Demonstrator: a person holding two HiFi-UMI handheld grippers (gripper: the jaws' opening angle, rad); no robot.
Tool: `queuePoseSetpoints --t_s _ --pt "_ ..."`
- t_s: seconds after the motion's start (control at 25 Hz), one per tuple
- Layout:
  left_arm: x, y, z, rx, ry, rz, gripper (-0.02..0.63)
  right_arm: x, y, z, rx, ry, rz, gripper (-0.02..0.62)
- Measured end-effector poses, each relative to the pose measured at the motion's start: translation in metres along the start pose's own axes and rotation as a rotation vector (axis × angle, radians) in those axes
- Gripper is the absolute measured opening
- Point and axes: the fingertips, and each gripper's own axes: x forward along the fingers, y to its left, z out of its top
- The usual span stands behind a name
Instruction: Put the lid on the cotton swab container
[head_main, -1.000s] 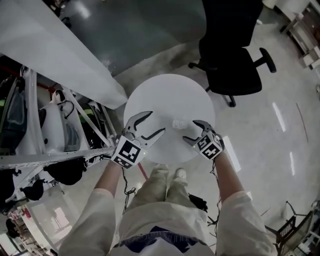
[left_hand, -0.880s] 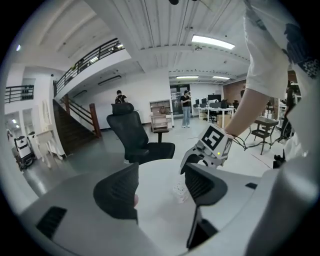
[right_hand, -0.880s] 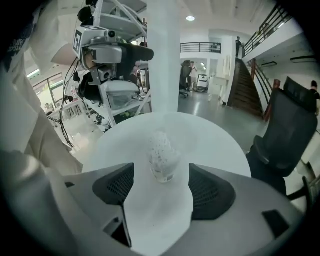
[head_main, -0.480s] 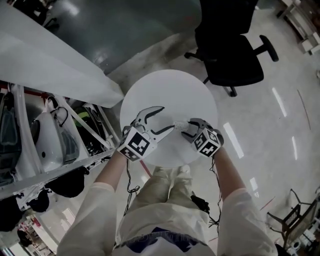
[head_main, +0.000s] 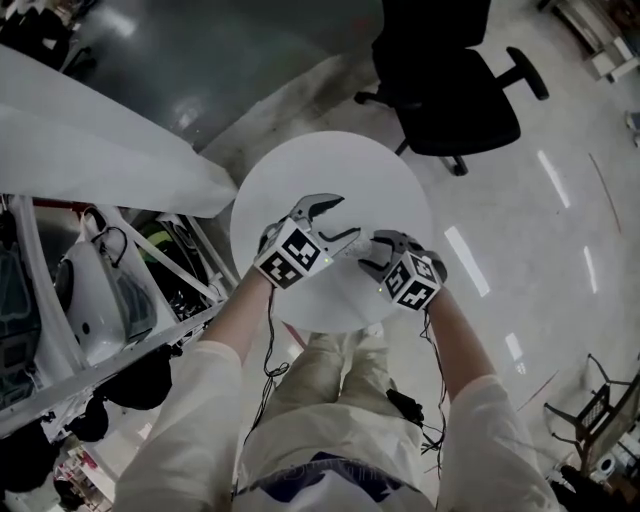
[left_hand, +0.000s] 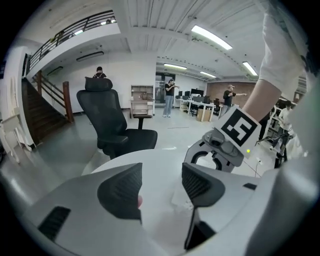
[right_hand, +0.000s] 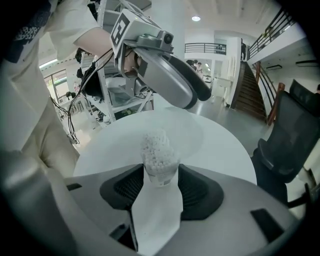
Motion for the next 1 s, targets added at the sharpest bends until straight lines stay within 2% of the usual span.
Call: queuePoseSetpoints --t_s 0.16,0.56,0.8,0.92,1.0 --pt "0.001 -0.003 -0.001 -0.040 -0.004 -0.019 0.221 -0.001 0.000 -0.001 0.003 -0.002 -0.003 0.225" --pt "-0.004 -0.048 -0.017 -0.043 0.024 -0.116 0.170 -0.002 -0.001 -0.002 0.004 -0.003 0.006 0.222" --pt "0.002 -0.068 -0.033 -0.036 0.062 -0.149 0.089 -0.001 -0.001 -0.003 -0.009 -0.002 0.012 0.221" --pt "0.003 -0.068 -0.039 -0.032 0.079 -0.128 0.020 -0.001 0.000 -0.003 -0.021 0.000 0.017 0.221" --pt "0.003 -0.066 -0.039 -0.037 0.072 -0.114 0.008 -0.001 0.000 -0.002 -0.023 -0.003 0.018 0.221"
